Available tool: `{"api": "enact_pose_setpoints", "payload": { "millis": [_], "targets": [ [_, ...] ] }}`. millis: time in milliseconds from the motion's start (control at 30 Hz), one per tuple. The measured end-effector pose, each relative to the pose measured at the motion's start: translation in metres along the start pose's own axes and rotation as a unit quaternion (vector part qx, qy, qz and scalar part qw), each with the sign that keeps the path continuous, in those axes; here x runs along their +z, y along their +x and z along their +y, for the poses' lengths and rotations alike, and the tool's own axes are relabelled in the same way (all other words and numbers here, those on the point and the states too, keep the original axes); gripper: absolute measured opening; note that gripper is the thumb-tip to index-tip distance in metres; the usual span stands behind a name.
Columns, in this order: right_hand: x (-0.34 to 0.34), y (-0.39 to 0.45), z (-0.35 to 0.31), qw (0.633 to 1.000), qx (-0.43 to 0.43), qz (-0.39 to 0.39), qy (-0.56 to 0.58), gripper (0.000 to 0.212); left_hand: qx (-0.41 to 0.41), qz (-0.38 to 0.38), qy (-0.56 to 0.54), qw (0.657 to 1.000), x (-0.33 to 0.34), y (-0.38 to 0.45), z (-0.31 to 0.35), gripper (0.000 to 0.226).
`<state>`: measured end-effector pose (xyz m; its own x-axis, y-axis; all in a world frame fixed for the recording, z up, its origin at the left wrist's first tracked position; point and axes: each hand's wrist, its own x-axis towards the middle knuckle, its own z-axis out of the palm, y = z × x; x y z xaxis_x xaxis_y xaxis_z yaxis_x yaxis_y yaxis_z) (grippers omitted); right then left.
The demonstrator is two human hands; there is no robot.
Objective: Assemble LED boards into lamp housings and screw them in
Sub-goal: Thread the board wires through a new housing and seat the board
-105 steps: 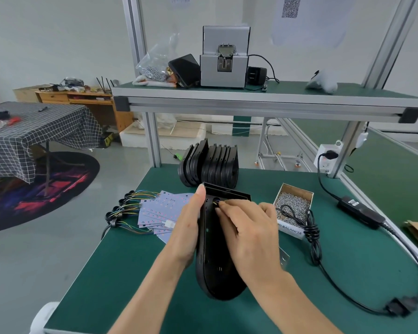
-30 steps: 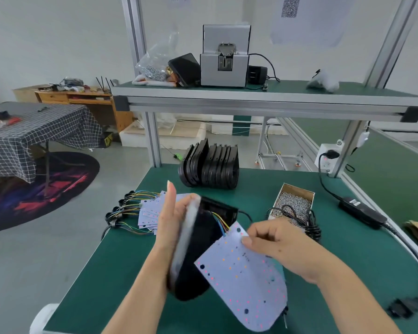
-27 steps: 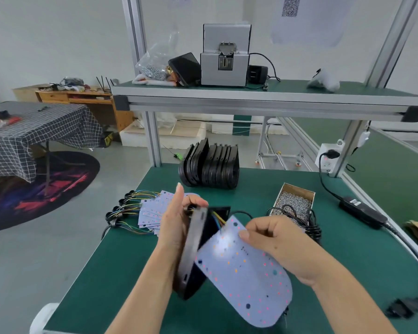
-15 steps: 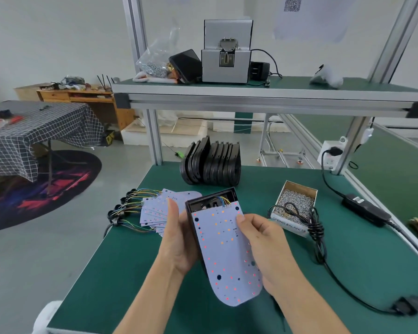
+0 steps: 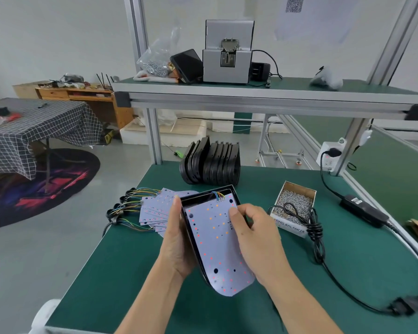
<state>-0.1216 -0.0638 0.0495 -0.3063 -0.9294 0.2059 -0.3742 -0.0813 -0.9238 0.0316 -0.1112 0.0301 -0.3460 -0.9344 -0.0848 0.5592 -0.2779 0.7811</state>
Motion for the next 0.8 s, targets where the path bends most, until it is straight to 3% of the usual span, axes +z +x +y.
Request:
{"api": "enact_pose_setpoints", "payload": {
  "millis": [133, 300, 467, 633, 800],
  "targets": [
    [-0.001, 0.003, 0.001, 0.998, 0.027, -0.006, 0.059, 0.02, -0.012, 0.019, -0.003, 1.0, 0.001, 0.001, -0.001, 0.099],
    [-0.002, 0.009, -0.006, 0.991, 0.068, 0.003, 0.119, 0.021, 0.001, 0.074, 0.07, 0.995, 0.002, 0.007, -0.01, 0.051],
    [-0.006, 0.012, -0.007, 0.987, 0.081, 0.017, 0.141, 0.024, 0.039, 0.096, 0.131, 0.986, 0.0, 0.008, -0.014, 0.035],
    [-0.01, 0.014, -0.003, 0.986, 0.081, 0.038, 0.139, 0.022, 0.101, 0.076, 0.203, 0.971, 0.0, 0.009, -0.01, 0.027],
    [-0.012, 0.015, -0.003, 0.987, 0.078, 0.037, 0.136, 0.017, 0.103, 0.061, 0.135, 0.984, 0.009, 0.002, -0.01, 0.037]
  ]
}}
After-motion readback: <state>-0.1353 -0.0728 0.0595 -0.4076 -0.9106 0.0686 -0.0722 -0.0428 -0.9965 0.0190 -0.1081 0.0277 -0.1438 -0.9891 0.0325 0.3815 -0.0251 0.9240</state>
